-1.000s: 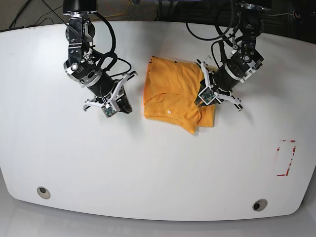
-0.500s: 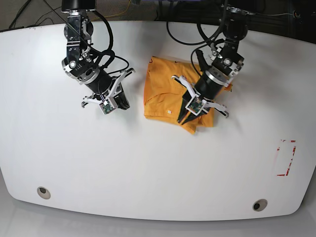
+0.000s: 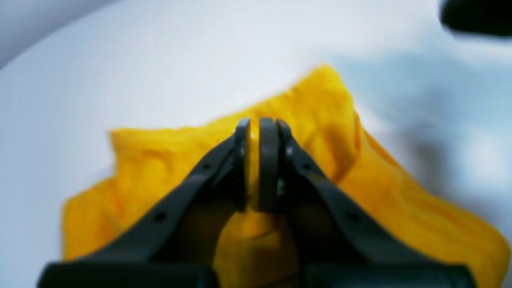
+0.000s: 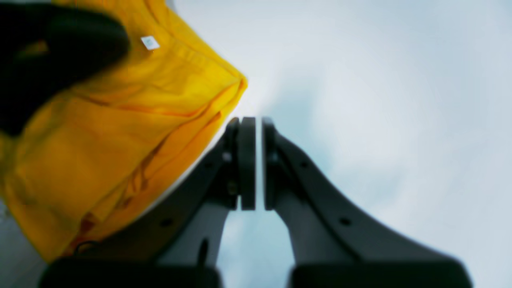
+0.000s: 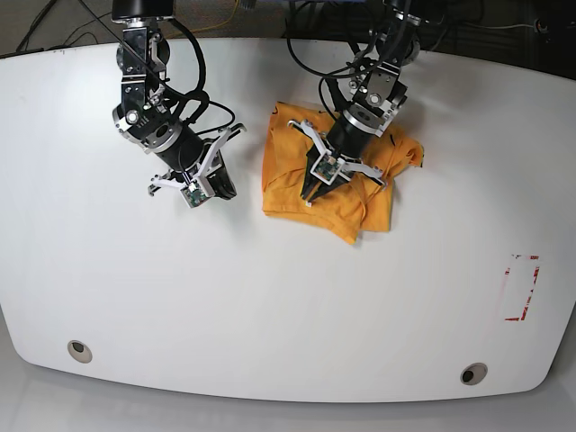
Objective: Layout the t-shirt on the table in an organized manner, then fold the t-shirt properly
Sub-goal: 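Grasp the folded shirt with the left gripper and drag it aside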
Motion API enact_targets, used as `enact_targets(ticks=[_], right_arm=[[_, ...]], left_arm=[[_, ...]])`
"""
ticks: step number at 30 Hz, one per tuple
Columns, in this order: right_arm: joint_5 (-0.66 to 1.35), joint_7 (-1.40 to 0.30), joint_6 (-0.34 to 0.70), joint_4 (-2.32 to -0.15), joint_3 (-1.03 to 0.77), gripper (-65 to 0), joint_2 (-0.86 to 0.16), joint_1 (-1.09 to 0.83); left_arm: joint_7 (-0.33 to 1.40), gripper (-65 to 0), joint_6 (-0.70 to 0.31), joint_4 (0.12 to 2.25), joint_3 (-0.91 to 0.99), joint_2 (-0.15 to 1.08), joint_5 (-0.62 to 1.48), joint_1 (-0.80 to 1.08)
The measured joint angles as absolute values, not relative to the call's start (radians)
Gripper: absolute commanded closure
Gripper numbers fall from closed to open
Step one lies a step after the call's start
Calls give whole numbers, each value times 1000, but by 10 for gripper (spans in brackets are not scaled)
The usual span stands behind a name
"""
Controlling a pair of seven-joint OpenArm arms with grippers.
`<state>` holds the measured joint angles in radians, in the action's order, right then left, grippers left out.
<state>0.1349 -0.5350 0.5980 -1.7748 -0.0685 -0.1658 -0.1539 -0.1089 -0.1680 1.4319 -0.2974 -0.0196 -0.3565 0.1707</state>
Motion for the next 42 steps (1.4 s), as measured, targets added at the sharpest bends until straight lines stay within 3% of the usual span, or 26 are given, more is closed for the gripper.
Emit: enact_targets(ticks=[13, 22, 33, 42], right_arm=[[135, -535, 598, -1775, -68, -20, -166, -170], [141, -535, 598, -1775, -68, -20, -164, -170], [138, -534, 598, -1822, -68, -20, -163, -200], [138, -535, 598, -1853, -68, -20, -163, -224]], left_arm=[[-43, -22, -171, 1396, -265, -16, -459, 166], [-45, -22, -189, 1411, -137, 71, -451, 182], [-50, -22, -429, 1456, 147, 73, -448, 211], [-38, -22, -500, 1466, 255, 113, -452, 213]])
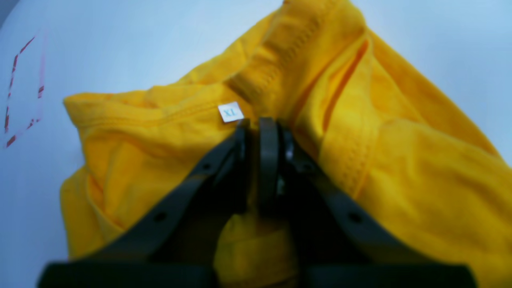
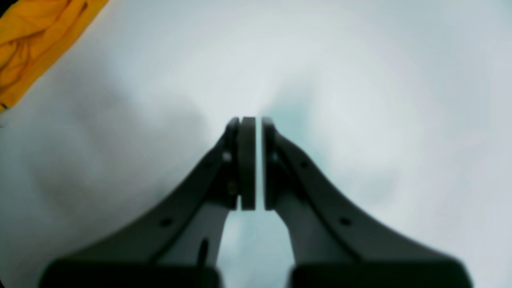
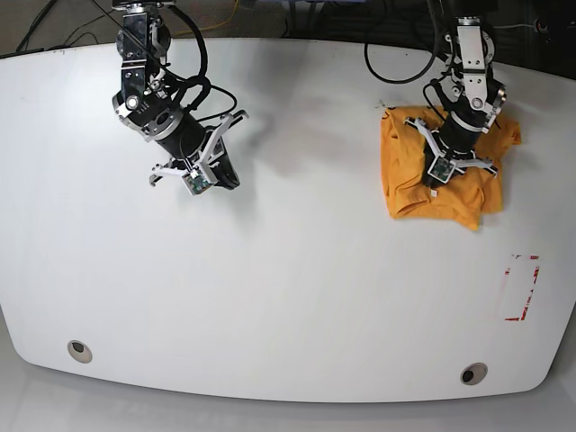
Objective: Layout the t-shirt on the table in an organized manner, then fold the t-shirt properly
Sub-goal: 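Grasp the folded shirt with the left gripper and drag it aside, then slide the folded shirt with the left gripper to the table's edge and release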
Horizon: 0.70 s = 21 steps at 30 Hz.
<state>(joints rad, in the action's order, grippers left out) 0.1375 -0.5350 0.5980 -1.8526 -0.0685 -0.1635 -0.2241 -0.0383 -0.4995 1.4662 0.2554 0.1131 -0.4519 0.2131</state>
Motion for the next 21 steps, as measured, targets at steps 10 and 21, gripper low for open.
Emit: enact_targets(ticks=[10, 21], right_arm=[[138, -535, 595, -1854, -68, -20, -164, -229], [138, -535, 595, -1854, -68, -20, -164, -228]], left_arm=[[10, -22, -509, 1607, 262, 80, -475, 220], [4, -22, -513, 1695, 151, -54, -479, 271]])
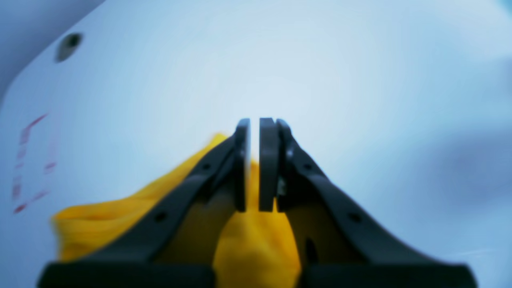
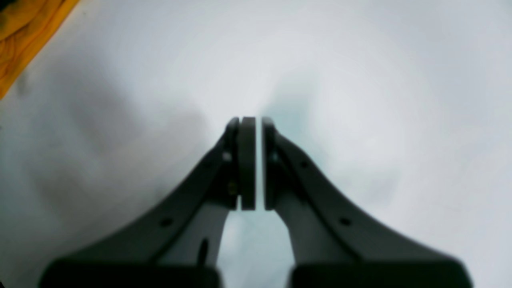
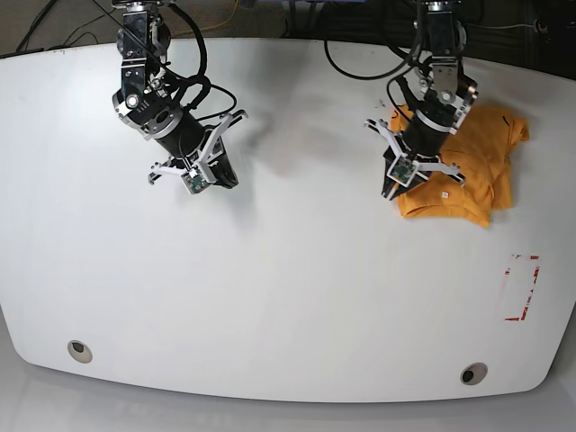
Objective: Layout the t-shirt on the table in an organized manner, then fold the t-shirt properly
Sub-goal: 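Slide the folded shirt with the left gripper to the table's edge and release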
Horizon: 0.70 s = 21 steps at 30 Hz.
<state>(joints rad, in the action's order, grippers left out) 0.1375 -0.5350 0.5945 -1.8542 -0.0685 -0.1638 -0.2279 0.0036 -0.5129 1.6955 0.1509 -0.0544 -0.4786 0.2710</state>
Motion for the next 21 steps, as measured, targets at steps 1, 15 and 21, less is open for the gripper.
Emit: enact_targets(ticks=[1, 15, 21], right_arm=[[138, -535, 595, -1854, -68, -20, -164, -228], [138, -535, 595, -1854, -68, -20, -164, -229], [138, -535, 595, -1854, -68, -20, -164, -231]], left_arm=[[5, -22, -516, 1695, 144, -62, -479, 278], [6, -22, -506, 1680, 123, -149, -481, 338], [7, -22, -507, 1628, 208, -134, -479, 337]])
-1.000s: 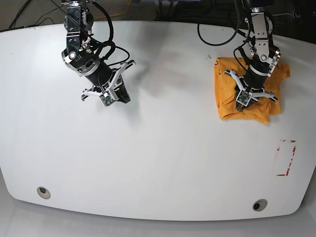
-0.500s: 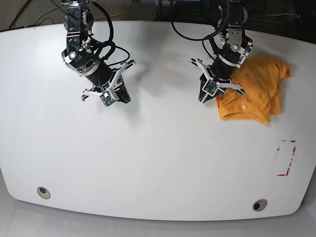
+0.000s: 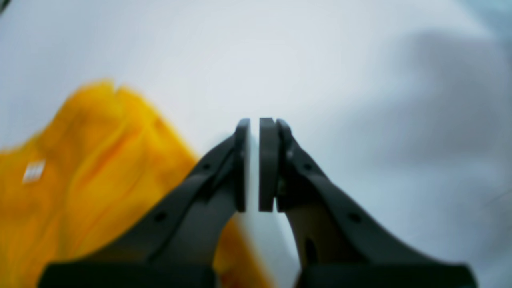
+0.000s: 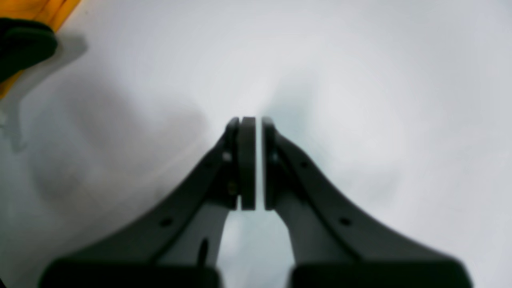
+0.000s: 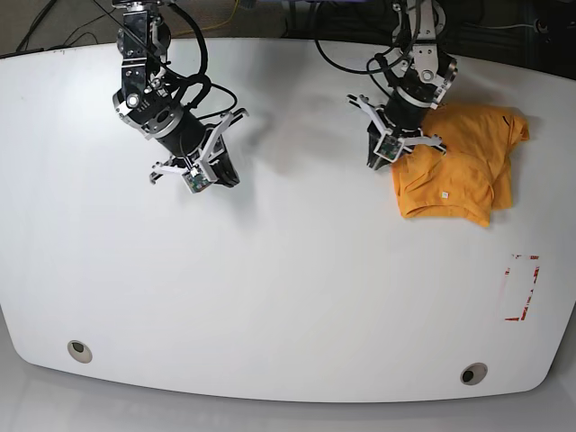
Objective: Layout the t-shirt on the table in an organized manner, then fold the t-shirt properly
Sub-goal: 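Slide the folded shirt with the left gripper to the table's edge and release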
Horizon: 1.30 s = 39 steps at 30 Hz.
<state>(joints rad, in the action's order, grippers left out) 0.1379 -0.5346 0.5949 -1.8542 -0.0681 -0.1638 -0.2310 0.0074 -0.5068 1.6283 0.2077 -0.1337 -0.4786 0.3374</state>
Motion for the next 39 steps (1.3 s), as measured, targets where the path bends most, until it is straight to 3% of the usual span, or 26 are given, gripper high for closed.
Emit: enact_targets(ticks=[20, 39], right_arm=[[145, -534, 599, -1855, -68, -20, -163, -256], [145, -535, 601, -1898, -68, -20, -163, -259]], left_arm=[[-24, -22, -510, 1444, 448, 6, -457, 207], [-21, -22, -505, 1427, 618, 97, -380, 286]])
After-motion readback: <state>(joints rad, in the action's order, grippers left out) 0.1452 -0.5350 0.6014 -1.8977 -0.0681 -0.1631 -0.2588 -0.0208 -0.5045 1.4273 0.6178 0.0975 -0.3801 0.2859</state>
